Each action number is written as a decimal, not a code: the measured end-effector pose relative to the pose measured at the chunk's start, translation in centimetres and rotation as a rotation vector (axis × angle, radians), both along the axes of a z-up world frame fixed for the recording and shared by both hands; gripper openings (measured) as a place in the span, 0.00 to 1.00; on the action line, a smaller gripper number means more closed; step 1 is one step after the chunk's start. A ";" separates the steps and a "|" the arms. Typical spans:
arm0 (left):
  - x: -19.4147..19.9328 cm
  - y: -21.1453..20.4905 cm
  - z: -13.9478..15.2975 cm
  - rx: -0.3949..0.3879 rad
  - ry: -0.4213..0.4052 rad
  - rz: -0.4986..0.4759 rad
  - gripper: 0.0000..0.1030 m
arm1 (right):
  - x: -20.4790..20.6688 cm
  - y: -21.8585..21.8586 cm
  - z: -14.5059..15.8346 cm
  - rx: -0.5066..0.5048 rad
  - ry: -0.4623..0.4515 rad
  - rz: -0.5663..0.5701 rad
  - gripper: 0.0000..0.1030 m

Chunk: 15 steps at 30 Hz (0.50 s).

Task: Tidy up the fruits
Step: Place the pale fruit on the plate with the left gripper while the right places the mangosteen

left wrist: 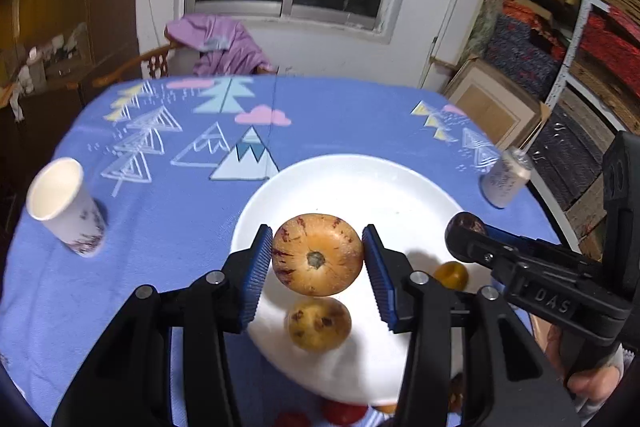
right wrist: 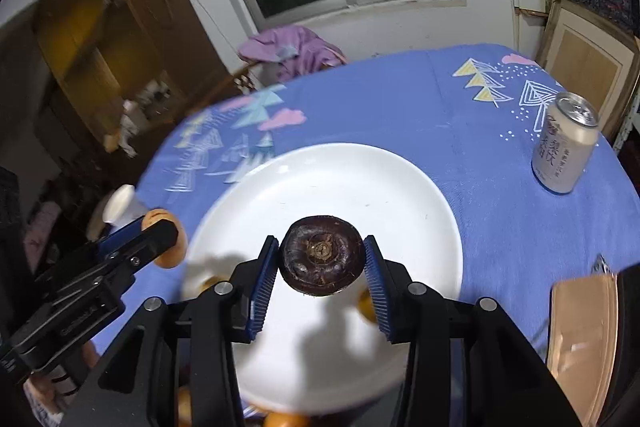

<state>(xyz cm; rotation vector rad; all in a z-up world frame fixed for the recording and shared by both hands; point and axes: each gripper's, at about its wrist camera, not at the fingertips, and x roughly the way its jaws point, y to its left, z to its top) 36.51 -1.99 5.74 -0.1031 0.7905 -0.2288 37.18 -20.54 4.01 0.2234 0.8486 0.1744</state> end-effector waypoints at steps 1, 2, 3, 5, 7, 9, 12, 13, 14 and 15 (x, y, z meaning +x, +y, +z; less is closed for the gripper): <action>0.8 -0.2 -0.8 0.005 0.019 -0.002 0.44 | 0.5 0.0 -0.7 -0.008 0.014 -0.001 0.43; 1.6 -0.5 -1.5 0.022 0.032 -0.004 0.44 | 1.0 -0.1 -1.3 -0.019 0.030 -0.001 0.43; 1.9 -0.8 -2.0 0.033 0.038 -0.005 0.44 | 1.2 0.0 -1.8 -0.035 0.043 -0.002 0.43; 2.6 -1.2 -3.1 0.052 0.050 -0.008 0.44 | 1.6 0.0 -2.6 -0.068 0.060 -0.002 0.43; 3.1 -1.3 -4.1 0.044 0.069 -0.016 0.45 | 1.9 0.0 -3.2 -0.092 0.077 0.001 0.43; 3.3 -1.4 -4.8 0.050 0.086 -0.014 0.45 | 2.3 0.1 -3.9 -0.119 0.095 -0.001 0.43; 3.4 -1.2 -5.0 0.051 0.083 -0.012 0.56 | 2.6 0.6 -4.4 -0.147 0.100 0.003 0.45; 3.2 -1.1 -4.7 0.047 0.074 -0.003 0.70 | 2.6 0.7 -4.5 -0.153 0.101 0.004 0.52; 3.0 -0.8 -4.3 0.041 0.061 0.013 0.77 | 2.5 0.7 -4.3 -0.153 0.093 0.004 0.61; 2.9 -0.5 -4.0 0.036 0.051 0.023 0.83 | 2.3 0.7 -4.0 -0.151 0.078 -0.003 0.65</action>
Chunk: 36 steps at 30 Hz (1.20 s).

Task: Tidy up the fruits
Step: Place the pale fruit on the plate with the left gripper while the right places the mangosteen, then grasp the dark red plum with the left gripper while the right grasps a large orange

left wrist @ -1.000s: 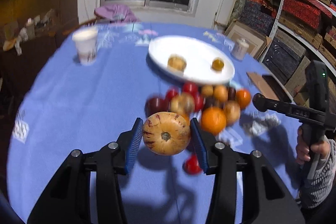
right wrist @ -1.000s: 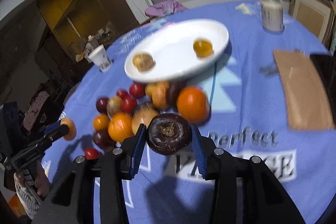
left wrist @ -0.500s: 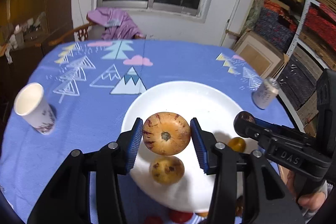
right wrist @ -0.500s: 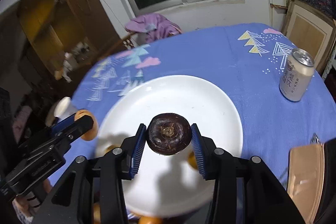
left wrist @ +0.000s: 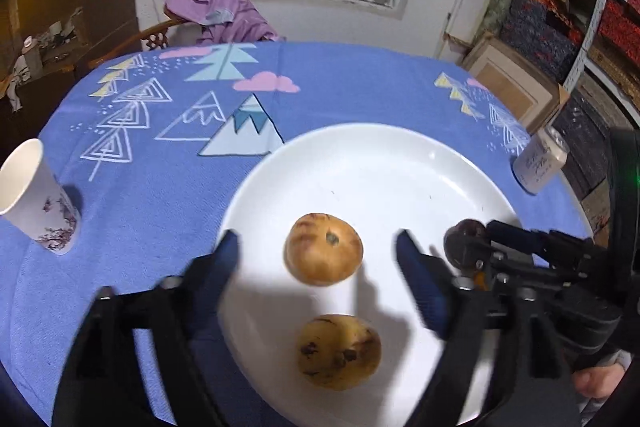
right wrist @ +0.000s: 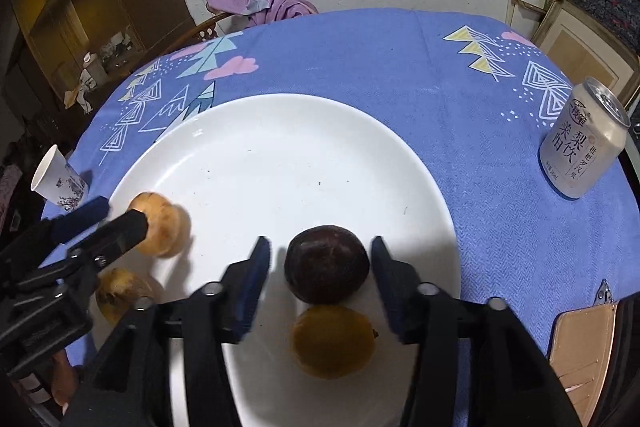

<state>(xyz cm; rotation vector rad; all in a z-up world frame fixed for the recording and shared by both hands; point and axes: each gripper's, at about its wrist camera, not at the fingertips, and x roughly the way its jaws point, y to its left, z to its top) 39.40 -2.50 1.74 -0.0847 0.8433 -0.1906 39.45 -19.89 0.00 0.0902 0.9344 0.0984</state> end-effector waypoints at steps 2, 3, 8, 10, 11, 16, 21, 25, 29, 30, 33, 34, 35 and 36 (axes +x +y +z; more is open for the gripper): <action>-0.4 0.6 1.0 -0.016 -0.011 0.006 0.83 | -0.6 -0.2 0.8 0.003 -0.024 -0.009 0.66; -0.6 0.8 1.3 -0.021 -0.015 0.008 0.83 | -1.0 -0.4 1.2 0.009 -0.030 -0.011 0.66; -4.4 3.3 4.7 -0.042 -0.069 0.052 0.86 | -6.3 -2.4 4.0 0.128 -0.093 -0.030 0.79; -7.3 4.4 5.0 -0.045 -0.102 0.050 0.90 | -8.7 -2.8 4.4 0.169 -0.112 -0.028 0.81; -8.9 4.8 4.7 -0.033 -0.109 0.059 0.91 | -10.5 -3.1 4.4 0.193 -0.131 -0.021 0.82; -17.8 7.3 1.0 0.036 -0.118 0.070 0.91 | -17.6 -4.7 2.8 0.243 -0.187 -0.047 0.87; -22.8 7.8 -1.7 0.021 -0.093 0.036 0.91 | -21.0 -6.7 0.7 0.389 -0.165 -0.088 0.88; -22.3 8.3 -1.7 0.019 -0.118 0.081 0.91 | -21.2 -7.1 0.4 0.393 -0.174 -0.118 0.88; -20.2 8.0 -2.5 0.061 -0.082 0.093 0.91 | -20.9 -6.3 0.2 0.372 -0.162 -0.096 0.88; -19.9 7.7 -2.6 0.077 -0.080 0.089 0.91 | -20.9 -6.0 0.2 0.359 -0.164 -0.089 0.88; -19.1 6.8 -3.1 0.140 -0.079 0.081 0.91 | -20.9 -5.2 0.3 0.329 -0.165 -0.060 0.88; -18.8 6.6 -3.3 0.160 -0.072 0.080 0.91 | -20.9 -5.0 0.3 0.321 -0.163 -0.052 0.88; -18.6 6.5 -3.6 0.161 -0.060 0.072 0.91 | -20.9 -4.8 0.3 0.314 -0.162 -0.045 0.88; -18.5 6.6 -3.7 0.153 -0.053 0.065 0.91 | -20.9 -4.7 0.2 0.311 -0.161 -0.042 0.88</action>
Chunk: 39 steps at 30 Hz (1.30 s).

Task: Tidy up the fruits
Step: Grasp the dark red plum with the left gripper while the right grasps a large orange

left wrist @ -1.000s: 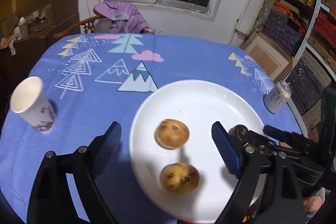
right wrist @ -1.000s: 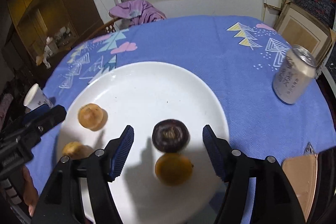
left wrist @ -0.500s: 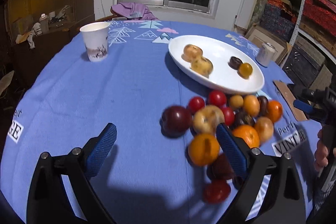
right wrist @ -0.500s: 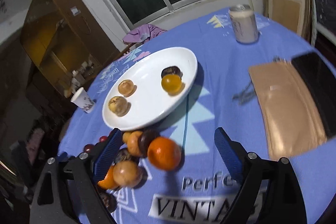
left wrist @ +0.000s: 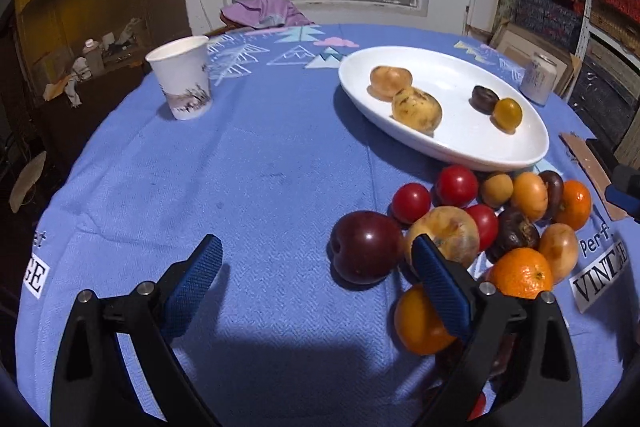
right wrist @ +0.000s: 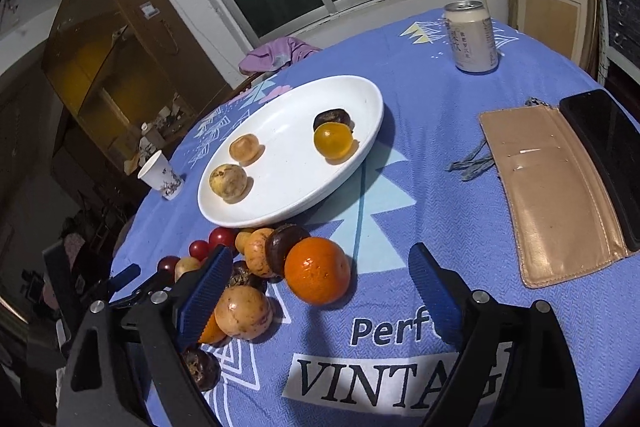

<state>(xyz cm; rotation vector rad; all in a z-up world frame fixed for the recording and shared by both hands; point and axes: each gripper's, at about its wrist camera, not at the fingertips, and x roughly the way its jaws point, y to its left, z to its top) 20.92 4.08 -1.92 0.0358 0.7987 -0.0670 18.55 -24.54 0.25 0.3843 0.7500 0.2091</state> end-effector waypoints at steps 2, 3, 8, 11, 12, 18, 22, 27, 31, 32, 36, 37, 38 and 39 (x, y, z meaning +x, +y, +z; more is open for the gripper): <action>0.4 0.3 -0.1 -0.003 0.007 0.013 0.91 | 0.0 0.0 -0.1 -0.001 0.003 0.003 0.88; 0.7 0.5 -0.2 -0.009 0.014 0.020 0.92 | 0.0 0.0 -0.1 0.000 0.005 0.002 0.88; 1.3 1.0 -0.3 -0.038 0.018 0.016 0.91 | 0.2 0.9 -0.3 -0.043 0.017 0.028 0.88; 1.2 -0.3 -0.3 -0.021 0.015 -0.064 0.73 | 0.3 2.3 -0.6 -0.109 0.025 0.074 0.87; 1.3 -0.4 -0.4 -0.029 0.023 -0.073 0.70 | 0.4 2.6 -0.7 -0.120 0.029 0.084 0.86; 2.0 0.2 -0.8 -0.110 0.057 -0.092 0.63 | 1.0 2.6 -1.7 -0.113 0.073 0.093 0.79; 1.8 -0.8 -0.8 -0.111 0.054 -0.148 0.44 | 1.3 2.8 -2.2 -0.115 0.096 0.104 0.74; 1.4 -1.1 -0.8 -0.118 0.054 -0.174 0.39 | 1.5 2.9 -2.7 -0.111 0.114 0.112 0.68; 1.1 -1.1 -0.7 -0.111 0.051 -0.164 0.39 | 1.5 2.9 -2.7 -0.113 0.111 0.114 0.65; 1.0 -1.1 -0.6 -0.107 0.048 -0.160 0.39 | 1.5 2.9 -2.7 -0.115 0.110 0.113 0.63; 0.6 -0.8 -0.5 -0.106 0.046 -0.155 0.38 | 1.9 3.0 -3.0 -0.122 0.117 0.114 0.53; 0.6 -0.8 -0.5 -0.107 0.047 -0.155 0.38 | 1.9 3.1 -3.0 -0.125 0.114 0.112 0.50; 0.6 -0.8 -0.5 -0.109 0.048 -0.155 0.38 | 1.9 2.9 -3.0 -0.120 0.114 0.107 0.47; 0.6 -0.7 -0.5 -0.111 0.049 -0.155 0.38 | 1.9 2.6 -3.0 -0.112 0.115 0.100 0.45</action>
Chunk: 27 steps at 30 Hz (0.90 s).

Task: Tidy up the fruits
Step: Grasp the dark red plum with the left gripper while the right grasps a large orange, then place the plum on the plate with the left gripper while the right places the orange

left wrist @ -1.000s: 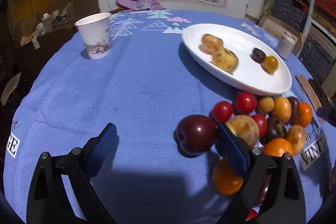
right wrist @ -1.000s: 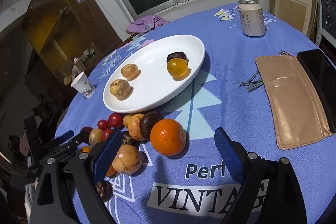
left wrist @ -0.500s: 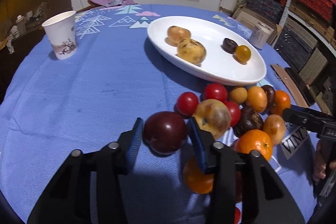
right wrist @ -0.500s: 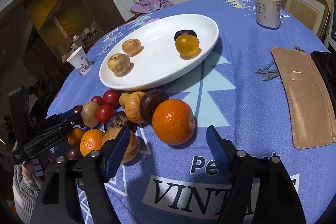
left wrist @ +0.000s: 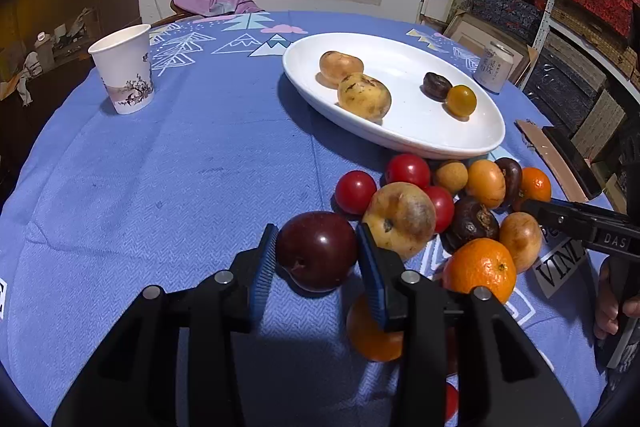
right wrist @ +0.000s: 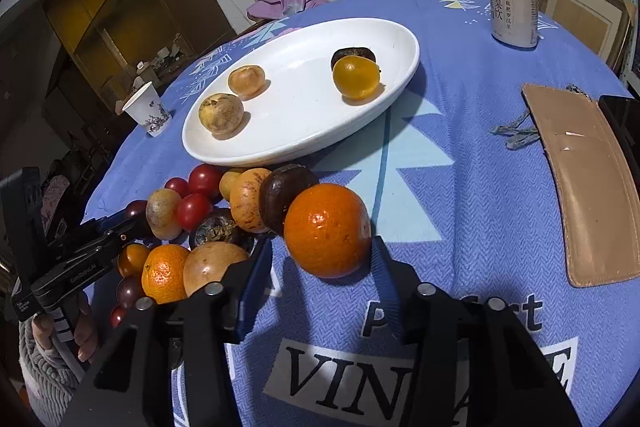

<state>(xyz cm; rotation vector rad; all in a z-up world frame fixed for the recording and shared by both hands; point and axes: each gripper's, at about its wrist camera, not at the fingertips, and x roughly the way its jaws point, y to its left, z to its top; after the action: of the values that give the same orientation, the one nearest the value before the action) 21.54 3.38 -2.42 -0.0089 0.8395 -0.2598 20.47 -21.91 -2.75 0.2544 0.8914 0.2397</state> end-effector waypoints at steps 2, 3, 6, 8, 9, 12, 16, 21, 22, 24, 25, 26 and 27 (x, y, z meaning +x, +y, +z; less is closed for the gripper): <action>0.0 0.2 0.0 -0.006 0.005 0.001 0.38 | 0.1 -0.5 -0.1 0.027 0.008 -0.010 0.42; 0.0 0.2 0.0 -0.009 0.006 0.002 0.38 | 0.2 -0.6 -0.1 0.032 0.010 -0.012 0.42; -0.1 0.2 0.0 -0.011 0.007 0.003 0.38 | 0.2 -0.3 0.0 0.006 -0.006 -0.010 0.42; -0.1 0.3 0.0 -0.012 0.007 0.004 0.38 | 0.2 -0.2 0.1 -0.002 -0.014 -0.010 0.41; -0.1 0.3 0.0 -0.013 0.008 0.004 0.38 | 0.1 -0.2 0.1 -0.003 -0.015 -0.008 0.40; -0.4 0.3 0.1 -0.012 0.002 0.012 0.38 | 0.0 -0.5 0.2 0.019 -0.019 -0.012 0.40; -1.1 0.5 0.8 -0.020 -0.032 0.014 0.38 | -0.3 -1.5 0.7 0.075 -0.031 -0.032 0.40; -1.2 1.2 2.2 -0.057 -0.056 0.038 0.38 | -0.8 -2.1 1.8 0.110 -0.069 -0.038 0.40; -1.1 1.2 2.8 -0.065 -0.063 0.041 0.38 | -0.9 -2.5 2.4 0.127 -0.084 -0.045 0.40; -0.4 1.1 4.1 -0.078 -0.070 0.040 0.38 | -0.9 -3.0 3.8 0.161 -0.106 -0.045 0.40; 0.2 1.0 5.0 -0.074 -0.075 0.040 0.38 | -0.6 -3.2 4.8 0.170 -0.119 -0.041 0.40; 1.0 0.7 6.0 -0.065 -0.082 0.042 0.38 | -0.3 -3.3 6.1 0.172 -0.134 -0.036 0.40; 1.8 0.4 6.9 -0.054 -0.091 0.043 0.38 | 0.2 -3.3 7.5 0.168 -0.149 -0.032 0.40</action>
<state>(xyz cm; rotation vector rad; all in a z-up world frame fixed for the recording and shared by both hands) 23.31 3.81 4.48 -0.0646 0.7405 -0.2406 20.69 -25.24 4.73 0.4013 0.7202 0.3003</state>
